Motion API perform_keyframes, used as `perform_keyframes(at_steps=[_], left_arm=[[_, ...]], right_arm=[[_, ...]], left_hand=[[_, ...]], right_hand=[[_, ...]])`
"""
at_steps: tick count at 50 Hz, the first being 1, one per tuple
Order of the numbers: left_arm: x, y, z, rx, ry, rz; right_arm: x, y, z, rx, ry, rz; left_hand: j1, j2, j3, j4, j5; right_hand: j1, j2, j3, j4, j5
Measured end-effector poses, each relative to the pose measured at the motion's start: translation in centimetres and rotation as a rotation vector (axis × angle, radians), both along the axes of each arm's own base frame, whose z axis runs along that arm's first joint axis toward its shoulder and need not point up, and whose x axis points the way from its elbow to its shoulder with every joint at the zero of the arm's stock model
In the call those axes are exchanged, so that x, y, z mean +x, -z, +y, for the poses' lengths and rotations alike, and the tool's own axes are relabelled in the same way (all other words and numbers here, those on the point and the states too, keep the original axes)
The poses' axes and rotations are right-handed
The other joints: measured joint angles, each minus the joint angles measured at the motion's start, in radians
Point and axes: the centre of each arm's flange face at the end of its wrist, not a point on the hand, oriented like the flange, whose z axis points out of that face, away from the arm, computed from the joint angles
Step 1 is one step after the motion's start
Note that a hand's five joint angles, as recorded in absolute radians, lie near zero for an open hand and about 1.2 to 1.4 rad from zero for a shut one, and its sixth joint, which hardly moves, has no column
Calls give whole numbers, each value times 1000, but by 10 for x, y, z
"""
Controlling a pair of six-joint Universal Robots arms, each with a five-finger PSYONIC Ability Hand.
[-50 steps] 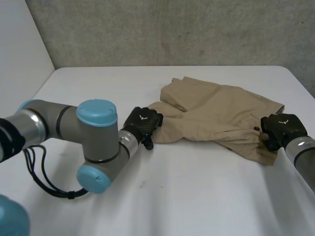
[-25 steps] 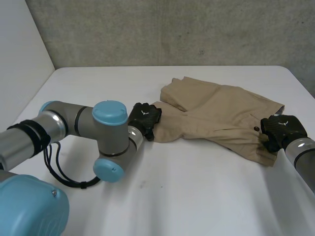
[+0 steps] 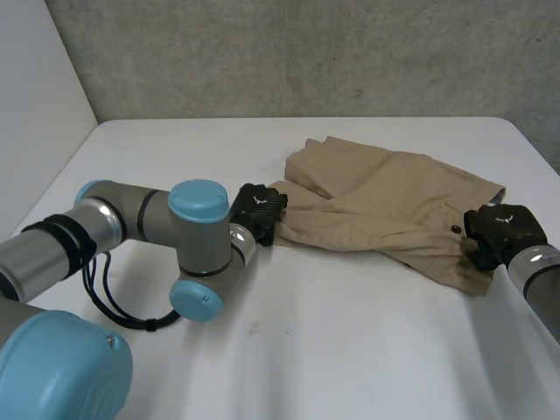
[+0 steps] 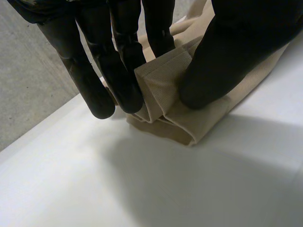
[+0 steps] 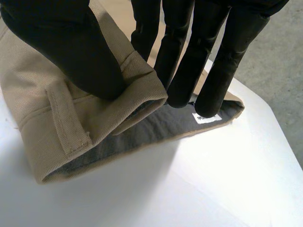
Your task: Fold the shorts.
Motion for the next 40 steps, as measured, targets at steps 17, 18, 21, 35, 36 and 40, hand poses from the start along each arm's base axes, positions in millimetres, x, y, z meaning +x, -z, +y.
perform_keyframes(at_steps=[17,18,21,35,36,40], left_arm=[[74,-126,51,-33,-67,-10],[85,-131,58,-31,-81,-22],[103,-136,71,-23,-96,-55],[176,-153,173,93,-71,-257],[178,-153,180,108,-58,-263],[183,-154,199,151,-16,-276]], right_arm=[[17,-56,40,20,-144,117],[19,-62,48,36,-169,120],[23,-71,63,65,-210,125],[35,-102,146,222,-432,269],[36,-103,151,232,-447,276],[38,-108,166,265,-509,297]], left_hand=[[0,0,1,2,0],[0,0,1,2,0],[0,0,1,3,0],[0,0,1,3,0],[0,0,1,3,0],[0,3,1,3,0]], right_hand=[[0,0,0,0,0],[0,0,0,0,0],[0,0,0,0,0],[0,0,0,0,0],[0,0,0,0,0],[0,0,0,0,0]])
